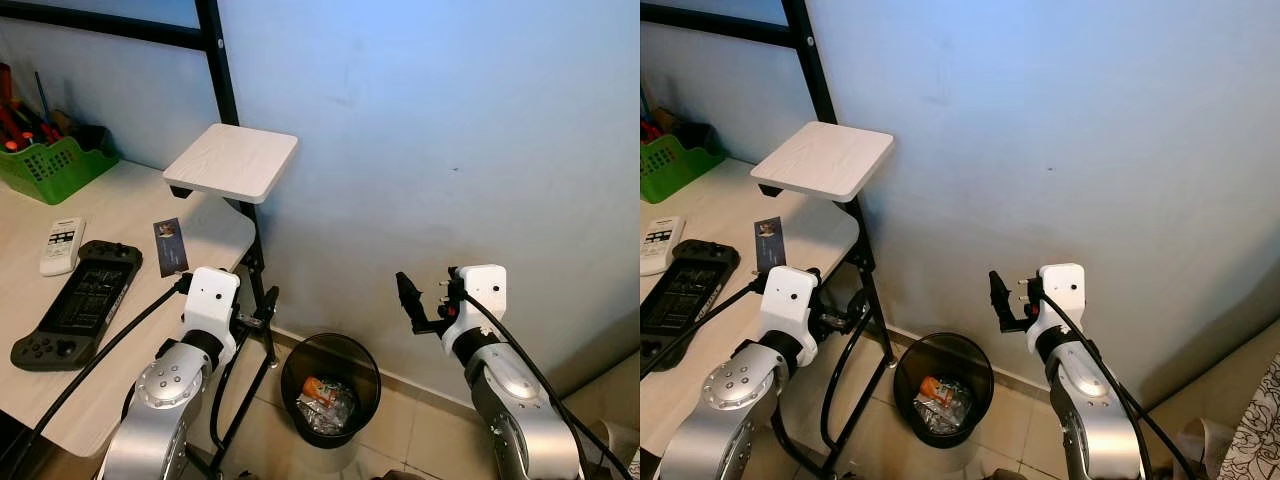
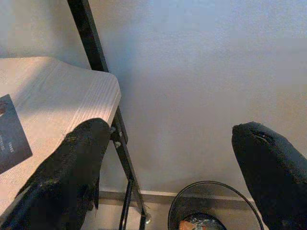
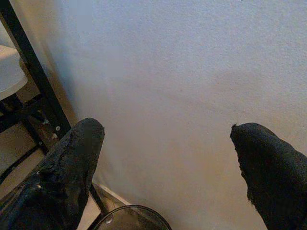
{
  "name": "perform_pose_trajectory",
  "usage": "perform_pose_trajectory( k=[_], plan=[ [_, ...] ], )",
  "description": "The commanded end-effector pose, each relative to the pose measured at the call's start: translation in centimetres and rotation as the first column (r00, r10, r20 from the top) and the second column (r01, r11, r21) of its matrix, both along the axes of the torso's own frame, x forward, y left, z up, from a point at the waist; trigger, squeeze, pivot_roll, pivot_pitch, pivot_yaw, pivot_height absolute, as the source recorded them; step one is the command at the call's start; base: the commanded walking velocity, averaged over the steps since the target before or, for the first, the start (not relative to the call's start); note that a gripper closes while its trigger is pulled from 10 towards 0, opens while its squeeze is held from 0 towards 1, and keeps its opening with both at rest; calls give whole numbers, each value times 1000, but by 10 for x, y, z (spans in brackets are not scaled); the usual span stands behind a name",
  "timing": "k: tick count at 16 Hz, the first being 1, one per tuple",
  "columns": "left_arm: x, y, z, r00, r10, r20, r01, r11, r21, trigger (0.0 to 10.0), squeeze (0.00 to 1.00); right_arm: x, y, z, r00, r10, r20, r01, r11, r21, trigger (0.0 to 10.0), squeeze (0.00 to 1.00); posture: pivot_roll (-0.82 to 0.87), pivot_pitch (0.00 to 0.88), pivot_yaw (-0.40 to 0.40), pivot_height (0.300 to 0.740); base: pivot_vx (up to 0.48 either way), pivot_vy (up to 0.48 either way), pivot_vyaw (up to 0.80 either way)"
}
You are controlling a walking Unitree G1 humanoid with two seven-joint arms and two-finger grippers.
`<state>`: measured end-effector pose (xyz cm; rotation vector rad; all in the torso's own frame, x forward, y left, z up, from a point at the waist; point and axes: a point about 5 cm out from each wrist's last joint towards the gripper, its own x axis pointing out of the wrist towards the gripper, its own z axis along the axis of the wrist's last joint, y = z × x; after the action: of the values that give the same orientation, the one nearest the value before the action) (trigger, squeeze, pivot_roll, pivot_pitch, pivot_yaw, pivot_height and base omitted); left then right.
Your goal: Clean up the room
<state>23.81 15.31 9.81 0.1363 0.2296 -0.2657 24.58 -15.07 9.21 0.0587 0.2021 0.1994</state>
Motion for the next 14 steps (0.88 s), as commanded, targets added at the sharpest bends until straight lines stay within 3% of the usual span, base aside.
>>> perform_pose_trajectory(
  k=[1,7,14],
  plan=[
    [1,2,3,1000,3,6,-3,1000,8,10000,0,-1,1,3,1000,7,8,-7,1000,12,10000,0,-39,0,29,740,-270,0,0],
    [4,3,3,1000,6,10,-6,1000,18,10000,0,0,2,3,1000,6,9,-6,1000,13,10000,0,-40,0,32,740,0,0,0],
    [4,4,1,1000,25,-5,-25,1000,-15,10000,0,-1,1,5,1000,-12,14,11,1000,28,10000,0,-48,0,31,740,0,0,-761]
  ],
)
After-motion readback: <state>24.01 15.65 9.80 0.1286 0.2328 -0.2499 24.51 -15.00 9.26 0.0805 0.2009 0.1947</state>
